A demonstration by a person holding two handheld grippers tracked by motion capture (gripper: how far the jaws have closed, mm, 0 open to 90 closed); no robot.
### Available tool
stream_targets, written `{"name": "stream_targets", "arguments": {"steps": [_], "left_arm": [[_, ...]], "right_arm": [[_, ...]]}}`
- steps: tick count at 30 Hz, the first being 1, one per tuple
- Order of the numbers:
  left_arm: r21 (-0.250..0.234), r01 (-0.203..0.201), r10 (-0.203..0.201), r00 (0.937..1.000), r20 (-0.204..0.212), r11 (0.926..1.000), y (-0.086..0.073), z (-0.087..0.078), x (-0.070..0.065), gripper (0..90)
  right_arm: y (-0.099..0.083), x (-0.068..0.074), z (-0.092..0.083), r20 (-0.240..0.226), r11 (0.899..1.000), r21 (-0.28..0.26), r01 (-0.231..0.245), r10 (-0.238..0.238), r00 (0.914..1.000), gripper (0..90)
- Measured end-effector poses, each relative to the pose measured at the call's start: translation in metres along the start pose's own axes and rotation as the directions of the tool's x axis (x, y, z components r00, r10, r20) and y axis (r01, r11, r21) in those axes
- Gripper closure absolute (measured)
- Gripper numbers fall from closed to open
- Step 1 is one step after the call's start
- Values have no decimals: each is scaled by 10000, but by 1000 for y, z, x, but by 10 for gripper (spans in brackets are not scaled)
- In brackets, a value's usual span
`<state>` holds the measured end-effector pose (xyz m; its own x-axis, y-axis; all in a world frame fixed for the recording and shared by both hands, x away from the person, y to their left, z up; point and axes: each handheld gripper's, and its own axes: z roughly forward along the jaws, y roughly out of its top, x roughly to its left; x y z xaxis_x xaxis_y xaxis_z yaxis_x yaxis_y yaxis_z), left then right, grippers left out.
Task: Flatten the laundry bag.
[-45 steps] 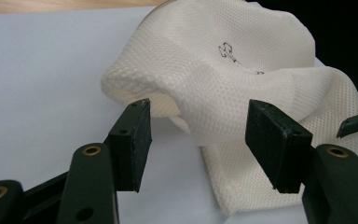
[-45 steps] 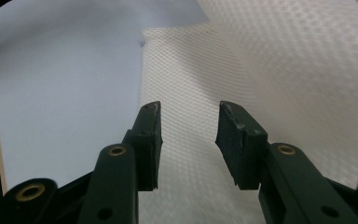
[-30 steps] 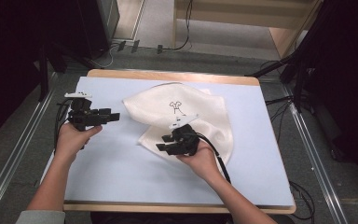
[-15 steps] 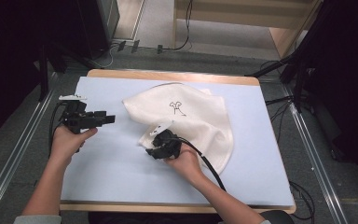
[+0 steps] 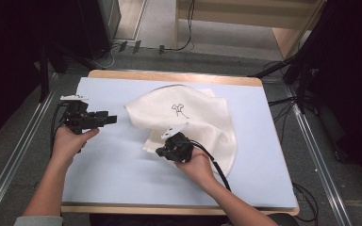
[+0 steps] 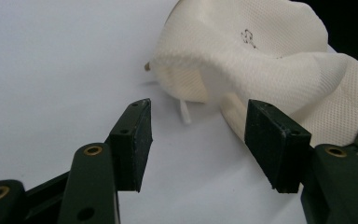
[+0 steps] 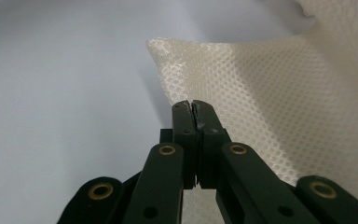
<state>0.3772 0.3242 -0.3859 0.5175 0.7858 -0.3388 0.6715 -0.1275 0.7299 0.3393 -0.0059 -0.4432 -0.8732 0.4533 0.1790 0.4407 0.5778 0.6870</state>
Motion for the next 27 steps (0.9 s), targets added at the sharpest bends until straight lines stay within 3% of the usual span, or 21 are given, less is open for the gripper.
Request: {"name": "stream_targets", "arguments": {"steps": [5,12,14,23,27], "left_arm": [[-58,-132,132,9999,36,9999,3,3,-4,419],[-50,-277,278,9995,119,9996,9,9,-7,418],[37,-402,402,9992,91,9992,11,14,-8,417],[86,-595,595,9982,-37,9982,21,33,-3,414],[162,-620,623,9979,-187,9979,25,42,1,413]], "right_arm": [[-15,14,-23,-458,9998,-146,138,-145,9988,900],[-38,30,-41,-793,9997,-190,142,-157,9967,900],[-45,41,-51,-906,9995,-192,249,-265,9955,900],[-70,60,-54,-1202,9997,250,57,-26,9927,894],[-73,61,-56,-1220,10000,48,34,-28,9925,807]]}}
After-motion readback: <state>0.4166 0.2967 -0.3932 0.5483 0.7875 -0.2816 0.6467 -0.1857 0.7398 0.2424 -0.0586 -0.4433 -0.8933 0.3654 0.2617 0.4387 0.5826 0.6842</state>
